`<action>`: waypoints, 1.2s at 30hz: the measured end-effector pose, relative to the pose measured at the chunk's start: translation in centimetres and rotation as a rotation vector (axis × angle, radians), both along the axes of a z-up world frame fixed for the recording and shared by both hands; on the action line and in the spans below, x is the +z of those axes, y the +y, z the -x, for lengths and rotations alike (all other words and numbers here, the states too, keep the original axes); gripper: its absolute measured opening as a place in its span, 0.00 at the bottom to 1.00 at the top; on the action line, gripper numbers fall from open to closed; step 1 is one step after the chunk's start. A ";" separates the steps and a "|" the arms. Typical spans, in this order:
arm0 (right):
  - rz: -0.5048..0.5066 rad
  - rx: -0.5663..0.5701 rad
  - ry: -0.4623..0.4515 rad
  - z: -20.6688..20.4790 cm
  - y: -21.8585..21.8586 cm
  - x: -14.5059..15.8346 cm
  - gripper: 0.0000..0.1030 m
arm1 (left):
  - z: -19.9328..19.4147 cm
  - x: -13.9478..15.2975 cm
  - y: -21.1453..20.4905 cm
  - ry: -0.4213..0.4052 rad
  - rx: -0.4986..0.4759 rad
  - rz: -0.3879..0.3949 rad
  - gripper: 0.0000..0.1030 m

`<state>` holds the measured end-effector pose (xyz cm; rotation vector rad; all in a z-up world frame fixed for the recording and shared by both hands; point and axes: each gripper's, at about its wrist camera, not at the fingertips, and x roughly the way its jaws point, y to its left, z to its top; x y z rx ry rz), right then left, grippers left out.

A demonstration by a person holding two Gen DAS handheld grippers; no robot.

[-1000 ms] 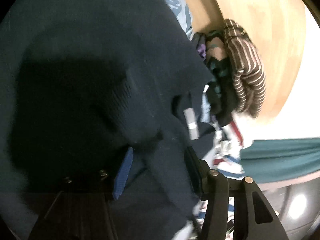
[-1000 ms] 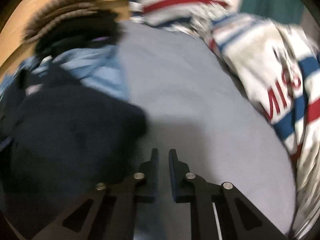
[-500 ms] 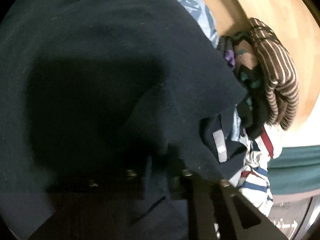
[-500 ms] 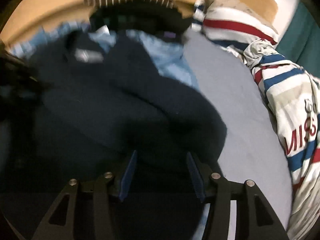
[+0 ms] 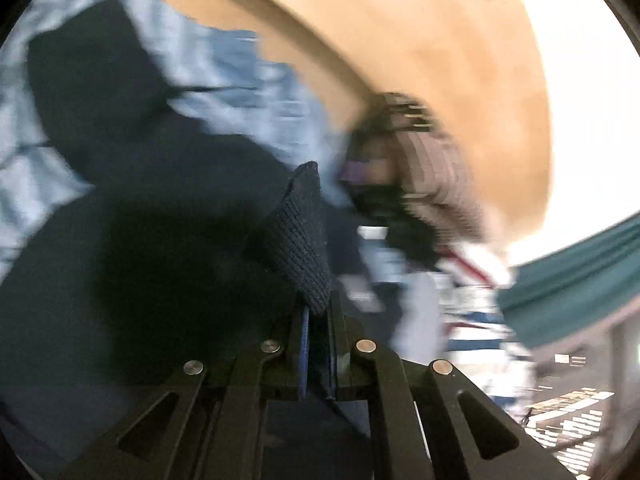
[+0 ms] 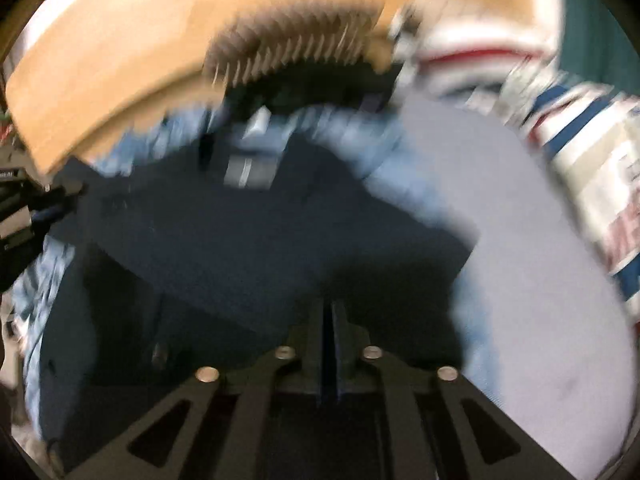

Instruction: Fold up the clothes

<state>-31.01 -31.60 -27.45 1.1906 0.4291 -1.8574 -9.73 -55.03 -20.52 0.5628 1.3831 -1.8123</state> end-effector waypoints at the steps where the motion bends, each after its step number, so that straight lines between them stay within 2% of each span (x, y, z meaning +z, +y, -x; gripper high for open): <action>1: -0.037 -0.002 -0.057 0.0 -0.2 -1.3 0.37 | 0.1 -1.7 -0.2 -0.050 -0.017 -0.056 0.07; 2: -0.048 -0.027 -0.104 0.0 0.2 -2.1 0.45 | 0.2 -3.6 -0.4 -0.094 -0.037 -0.118 0.10; 3: -0.012 -0.053 -0.138 0.1 1.0 -2.0 0.45 | 0.4 -5.4 -0.6 -0.137 -0.057 -0.181 0.15; 4: 0.024 -0.080 -0.173 0.2 1.9 -1.9 0.45 | 0.1 -6.7 -0.3 -0.105 -0.066 -0.231 0.25; 6: 0.099 -0.129 -0.229 0.6 3.8 -1.3 0.46 | -0.7 -6.5 0.4 -0.049 -0.036 -0.220 0.35; 8: 0.159 -0.186 -0.250 1.7 5.9 -0.2 0.48 | -1.3 -5.6 1.2 0.000 0.005 -0.193 0.59; 9: 0.182 -0.219 -0.245 2.4 6.9 0.5 0.48 | -1.6 -4.8 1.6 0.021 0.035 -0.167 0.60; 11: 0.211 -0.289 -0.197 4.2 8.7 1.6 0.52 | -1.6 -2.6 2.6 0.026 0.068 -0.095 0.60; 13: 0.215 -0.347 -0.192 6.2 9.2 2.3 0.53 | -0.1 -1.0 3.4 0.028 0.031 -0.038 0.60; 15: 0.230 -0.361 -0.232 8.3 8.8 2.1 0.55 | 3.2 0.2 4.1 -0.040 -0.105 0.025 0.60; 16: 0.239 -0.355 -0.255 9.1 8.1 1.8 0.57 | 4.7 0.4 4.8 -0.072 -0.175 0.056 0.53; 17: 0.247 -0.351 -0.276 9.9 7.3 1.6 0.61 | 6.4 0.4 5.6 -0.088 -0.246 0.083 0.40; 18: 0.249 -0.349 -0.294 10.7 6.3 1.3 0.63 | 8.3 0.0 6.5 -0.089 -0.320 0.090 0.37; 20: 0.212 -0.327 -0.277 11.6 3.9 0.4 0.61 | 10.9 -1.2 7.4 -0.090 -0.412 0.046 0.34; 21: 0.186 -0.308 -0.256 11.9 2.6 -0.2 0.52 | 11.9 -1.9 7.6 -0.097 -0.436 0.019 0.34; 22: 0.154 -0.292 -0.234 12.3 1.6 -0.7 0.07 | 12.8 -2.6 7.8 -0.105 -0.455 -0.008 0.34; 24: 0.067 -0.274 -0.177 13.5 0.8 -1.5 0.06 | 13.8 -3.9 8.1 -0.118 -0.480 -0.052 0.34; 28: 0.067 -0.295 -0.154 15.8 1.6 -1.8 0.06 | 14.5 -5.6 8.3 -0.125 -0.513 -0.061 0.34; 30: 0.095 -0.287 -0.122 15.4 2.1 -1.0 0.10 | 14.2 -5.9 8.3 -0.099 -0.503 -0.071 0.34; 31: 0.112 -0.296 -0.098 14.5 3.1 -0.2 0.24 | 13.7 -5.9 8.3 -0.071 -0.493 -0.078 0.34; 32: 0.129 -0.305 -0.073 13.5 4.2 0.6 0.49 | 13.1 -5.7 8.4 -0.044 -0.488 -0.084 0.34; 34: 0.158 -0.293 -0.032 11.3 6.4 1.7 0.52 | 11.9 -5.2 8.8 -0.004 -0.480 -0.087 0.34; 36: 0.127 -0.238 0.001 8.6 8.0 1.8 0.52 | 10.9 -4.6 9.1 0.004 -0.468 -0.073 0.35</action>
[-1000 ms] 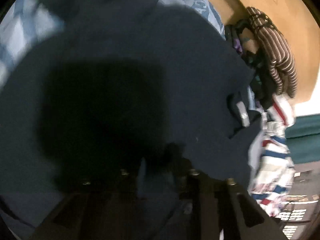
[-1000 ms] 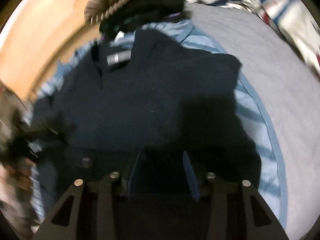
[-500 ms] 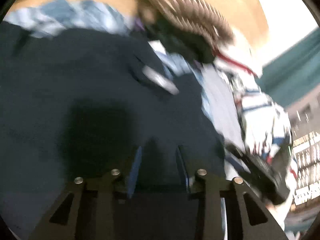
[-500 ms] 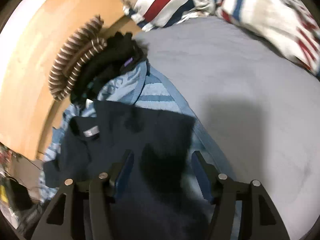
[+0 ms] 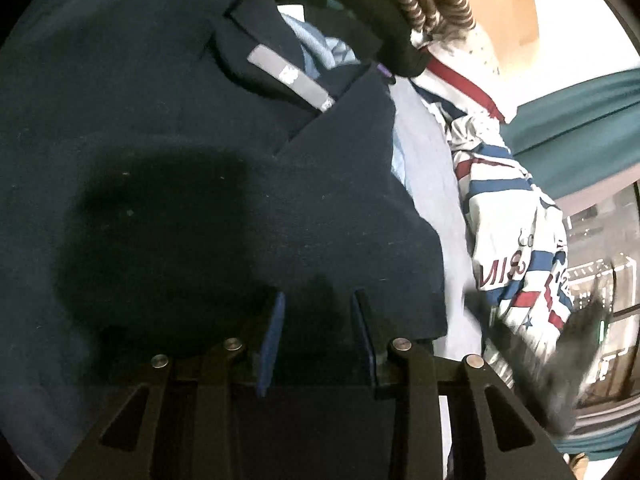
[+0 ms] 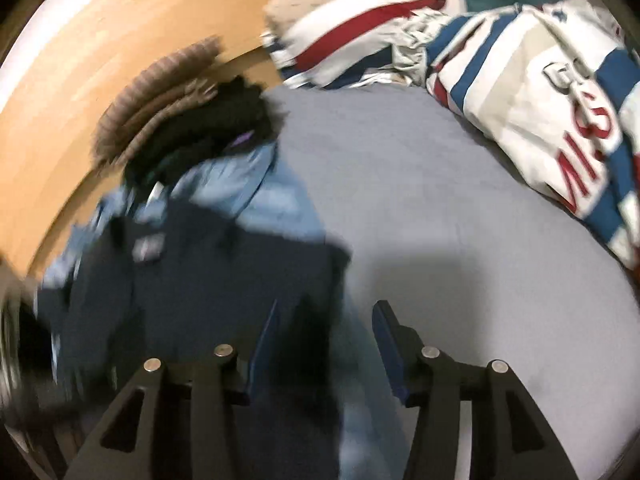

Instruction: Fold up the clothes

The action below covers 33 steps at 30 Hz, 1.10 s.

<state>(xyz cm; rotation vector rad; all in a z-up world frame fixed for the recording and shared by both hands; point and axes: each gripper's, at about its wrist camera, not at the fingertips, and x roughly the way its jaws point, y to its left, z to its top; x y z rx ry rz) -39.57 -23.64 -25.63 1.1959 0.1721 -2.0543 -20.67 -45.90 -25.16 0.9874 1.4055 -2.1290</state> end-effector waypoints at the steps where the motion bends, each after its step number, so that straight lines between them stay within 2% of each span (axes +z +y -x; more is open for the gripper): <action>1: -0.027 0.018 0.019 -1.1 0.3 -0.2 0.51 | -0.3 0.2 0.1 0.003 0.004 -0.001 0.36; 3: -0.095 0.057 0.060 -2.9 0.4 -1.0 0.51 | -0.9 0.5 0.4 0.012 0.015 -0.008 0.45; 4: -0.133 0.078 0.081 -3.6 0.4 -1.6 0.51 | -1.2 0.6 0.6 0.027 0.022 -0.012 0.56; 5: -0.172 0.096 0.100 -4.2 0.2 -2.2 0.51 | -1.0 0.7 0.7 0.029 0.025 -0.009 0.58; 8: -0.229 0.105 0.138 -4.3 -0.8 -3.6 0.50 | -0.1 0.7 0.9 0.020 0.026 0.002 0.58; 12: -0.158 0.093 0.101 -2.8 -1.5 -3.2 0.50 | 1.5 -0.5 0.6 -0.017 0.023 -0.025 0.58; 16: -0.190 0.048 0.123 -0.5 -1.2 -3.3 0.49 | 1.2 -1.0 0.0 -0.011 0.067 -0.040 0.58; 18: -0.136 -0.024 0.029 1.7 0.0 -4.0 0.59 | 1.2 -0.9 -0.2 -0.016 0.076 -0.037 0.58; 19: -0.119 -0.040 -0.022 2.5 0.3 -4.8 0.58 | 1.2 -0.9 -0.3 -0.022 0.082 -0.031 0.58; 21: -0.115 -0.045 -0.018 2.4 0.4 -5.3 0.59 | 1.1 -0.8 -0.5 -0.026 0.098 -0.025 0.58; 25: -0.104 -0.059 0.000 1.4 1.2 -4.6 0.60 | -0.3 0.4 -0.7 0.019 0.101 -0.023 0.58; 29: -0.059 -0.063 0.012 1.0 2.3 -3.1 0.60 | -1.3 1.1 -1.3 -0.038 0.114 0.014 0.58; 33: -0.123 -0.166 -0.062 2.5 1.8 -4.7 0.63 | -2.6 1.2 -2.3 -0.097 0.191 0.039 0.58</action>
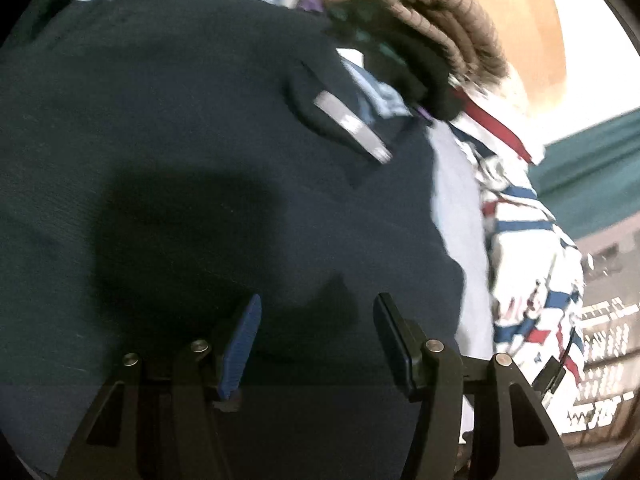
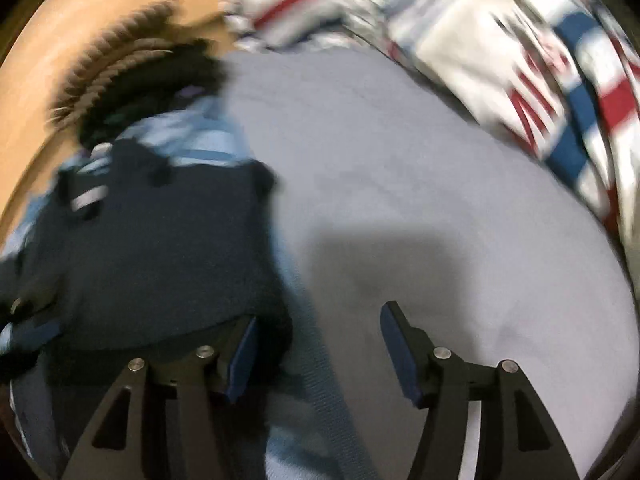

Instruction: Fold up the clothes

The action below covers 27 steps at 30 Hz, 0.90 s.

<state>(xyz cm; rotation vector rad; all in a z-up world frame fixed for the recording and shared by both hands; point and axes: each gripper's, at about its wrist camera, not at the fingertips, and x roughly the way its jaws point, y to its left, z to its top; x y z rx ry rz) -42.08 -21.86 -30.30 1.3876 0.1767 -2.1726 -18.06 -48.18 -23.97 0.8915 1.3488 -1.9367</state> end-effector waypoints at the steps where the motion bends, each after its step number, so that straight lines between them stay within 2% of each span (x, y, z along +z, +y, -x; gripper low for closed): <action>1: -0.006 -0.002 0.004 0.0 -0.3 -0.2 0.65 | -0.4 0.1 -0.3 -0.018 0.016 0.008 0.58; 4: -0.033 -0.001 0.022 -0.3 -1.1 -0.6 0.68 | -1.2 0.4 -1.0 -0.061 0.028 0.023 0.58; 6: -0.078 0.052 0.050 -1.2 -1.7 0.1 0.68 | -1.9 0.8 -1.4 -0.102 0.036 0.041 0.58; 10: -0.035 0.067 0.001 -2.3 -0.3 2.2 0.76 | -2.8 1.3 -2.1 -0.175 0.042 0.069 0.58; 13: 0.050 0.029 -0.037 -2.8 1.0 4.2 0.75 | -2.0 1.9 -1.7 -0.187 -0.008 0.075 0.58; 15: 0.159 0.008 -0.012 -3.2 0.8 5.9 0.49 | -0.9 2.4 -0.8 -0.169 -0.062 0.088 0.50; 16: 0.176 0.021 -0.010 -3.2 0.1 6.1 0.27 | -0.1 2.6 -0.2 -0.161 -0.094 0.102 0.42; 17: 0.185 0.035 -0.010 -3.2 -0.9 6.2 0.23 | 0.9 2.6 0.4 -0.156 -0.136 0.113 0.33; 19: 0.145 0.075 -0.028 -2.6 -4.0 4.8 0.16 | 2.9 2.2 1.2 -0.161 -0.207 0.128 0.25; 21: 0.106 0.080 -0.041 -1.5 -6.9 2.9 0.15 | 4.1 1.1 1.0 -0.216 -0.209 0.132 0.24; 22: 0.093 0.055 -0.049 -0.8 -7.5 1.9 0.15 | 4.4 0.8 0.6 -0.211 -0.203 0.124 0.23; 23: 0.084 0.027 -0.064 0.0 -8.0 1.0 0.15 | 4.5 0.4 0.2 -0.198 -0.196 0.113 0.23; 25: 0.103 -0.039 -0.142 1.8 -7.9 -1.1 0.15 | 4.7 0.5 -0.9 -0.111 -0.187 0.093 0.24; 27: 0.176 -0.072 -0.176 2.0 -7.0 -0.8 0.21 | 6.0 1.0 -1.9 -0.105 -0.217 0.115 0.39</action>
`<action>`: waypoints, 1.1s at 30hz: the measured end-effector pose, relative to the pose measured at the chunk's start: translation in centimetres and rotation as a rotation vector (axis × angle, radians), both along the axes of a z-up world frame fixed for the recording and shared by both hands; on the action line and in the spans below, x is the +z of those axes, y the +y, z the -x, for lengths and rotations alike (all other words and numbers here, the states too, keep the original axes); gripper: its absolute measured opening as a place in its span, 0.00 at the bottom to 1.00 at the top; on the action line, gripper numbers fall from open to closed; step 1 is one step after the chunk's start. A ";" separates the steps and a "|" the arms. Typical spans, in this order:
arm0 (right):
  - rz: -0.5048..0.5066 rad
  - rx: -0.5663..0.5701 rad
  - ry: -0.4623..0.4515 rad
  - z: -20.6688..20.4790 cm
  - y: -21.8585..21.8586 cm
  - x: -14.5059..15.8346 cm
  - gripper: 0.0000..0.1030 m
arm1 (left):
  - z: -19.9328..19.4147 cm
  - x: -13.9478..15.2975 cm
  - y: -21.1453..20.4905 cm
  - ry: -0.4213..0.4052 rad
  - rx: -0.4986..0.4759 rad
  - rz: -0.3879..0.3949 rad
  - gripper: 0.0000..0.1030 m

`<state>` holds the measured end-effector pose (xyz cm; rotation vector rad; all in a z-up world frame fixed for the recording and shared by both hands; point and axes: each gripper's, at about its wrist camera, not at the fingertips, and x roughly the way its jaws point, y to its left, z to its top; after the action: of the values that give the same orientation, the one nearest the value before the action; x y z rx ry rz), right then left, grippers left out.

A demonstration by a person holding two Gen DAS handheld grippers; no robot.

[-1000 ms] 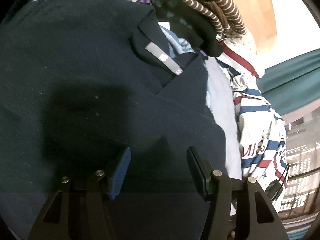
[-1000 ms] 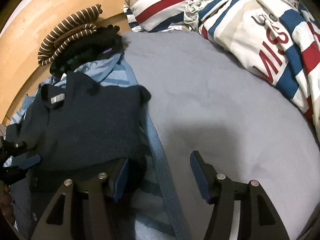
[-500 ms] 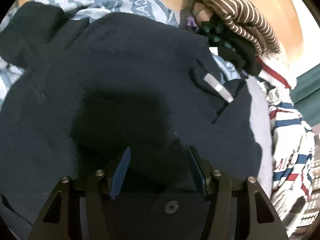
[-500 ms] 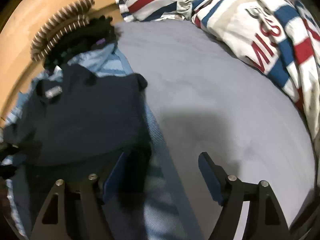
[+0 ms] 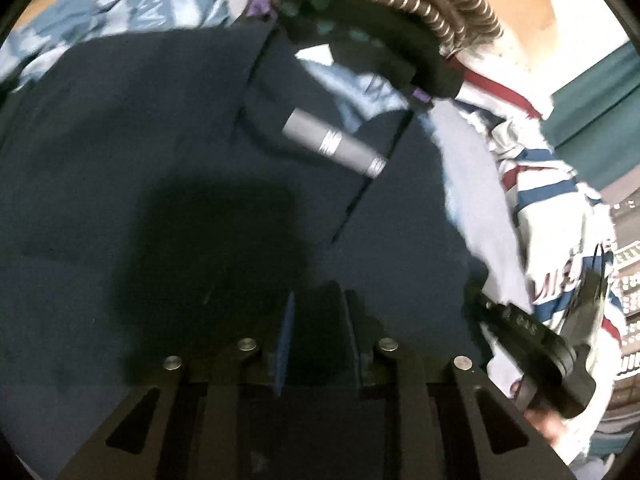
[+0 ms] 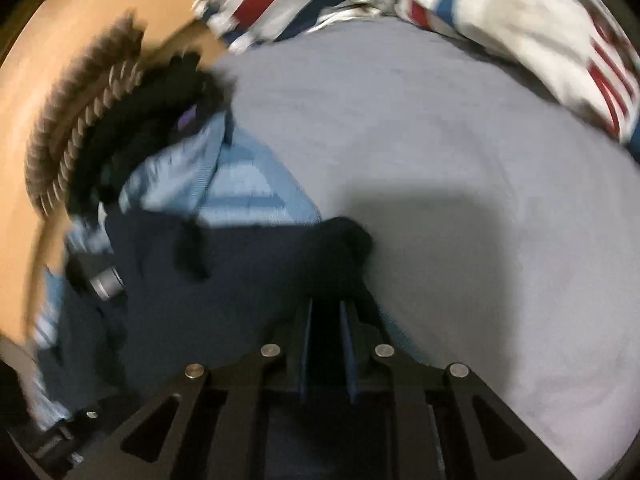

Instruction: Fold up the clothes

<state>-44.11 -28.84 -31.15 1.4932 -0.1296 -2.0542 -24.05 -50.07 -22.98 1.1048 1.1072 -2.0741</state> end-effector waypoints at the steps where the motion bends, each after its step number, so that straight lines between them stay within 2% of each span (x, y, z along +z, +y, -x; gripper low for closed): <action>1: 0.036 0.003 0.006 -0.2 0.3 0.6 0.29 | 0.6 0.3 -0.4 -0.003 -0.012 0.018 0.47; 3: 0.062 0.012 0.059 -0.6 0.7 2.0 0.38 | 2.1 0.9 -0.9 -0.001 -0.027 0.049 0.49; 6: 0.030 0.007 0.130 0.6 0.0 3.5 0.50 | 5.3 0.3 -1.9 -0.033 -0.067 0.025 0.49; 8: 0.004 0.010 0.103 2.0 -0.8 3.3 0.53 | 7.8 -1.0 -2.2 -0.075 -0.100 -0.017 0.49; 10: -0.014 0.051 0.021 3.0 -2.2 1.8 0.53 | 8.8 -1.4 -2.0 -0.084 -0.099 0.000 0.49; 11: -0.029 0.071 -0.012 3.4 -2.8 1.2 0.47 | 9.0 -1.2 -2.0 -0.074 -0.092 0.019 0.34; 12: -0.063 0.088 -0.003 3.3 -3.3 0.8 0.37 | 9.3 -1.0 -1.9 -0.066 -0.103 0.043 0.16; 13: -0.093 0.105 0.045 3.1 -3.7 0.8 0.12 | 9.5 -0.9 -1.9 -0.073 -0.117 0.067 0.06; 15: -0.105 0.111 0.100 3.0 -3.7 1.1 0.07 | 9.5 -1.2 -2.5 -0.089 -0.108 0.077 0.06; 19: -0.071 0.027 0.089 4.3 -2.3 0.6 0.07 | 8.6 -1.2 -3.1 -0.052 -0.048 0.062 0.06; 25: -0.082 0.019 0.112 4.7 -2.5 -0.1 0.08 | 8.1 -2.8 -3.8 -0.052 -0.049 0.056 0.07; 27: -0.094 0.031 0.121 4.3 -2.6 0.1 0.14 | 7.6 -3.3 -4.6 -0.016 -0.030 0.001 0.09; 28: -0.104 0.036 0.128 4.0 -2.7 0.4 0.24 | 7.1 -3.6 -5.2 0.021 -0.013 -0.045 0.09; 29: -0.123 0.032 0.137 3.7 -2.6 0.8 0.50 | 6.6 -4.0 -5.7 0.063 0.006 -0.094 0.09; 30: -0.138 0.025 0.156 3.0 -2.4 1.3 0.57 | 5.8 -4.5 -6.3 0.121 0.026 -0.152 0.09; 32: -0.114 0.044 0.201 1.6 -1.8 2.6 0.60 | 4.5 -5.2 -6.9 0.208 0.063 -0.241 0.19; 33: -0.097 0.059 0.221 1.0 -1.7 3.2 0.60 | 3.7 -5.0 -6.9 0.243 0.077 -0.239 0.24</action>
<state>-45.08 -30.53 -27.99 1.2980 0.1008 -2.1876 -27.76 -56.97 -27.97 0.9149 1.5241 -2.0956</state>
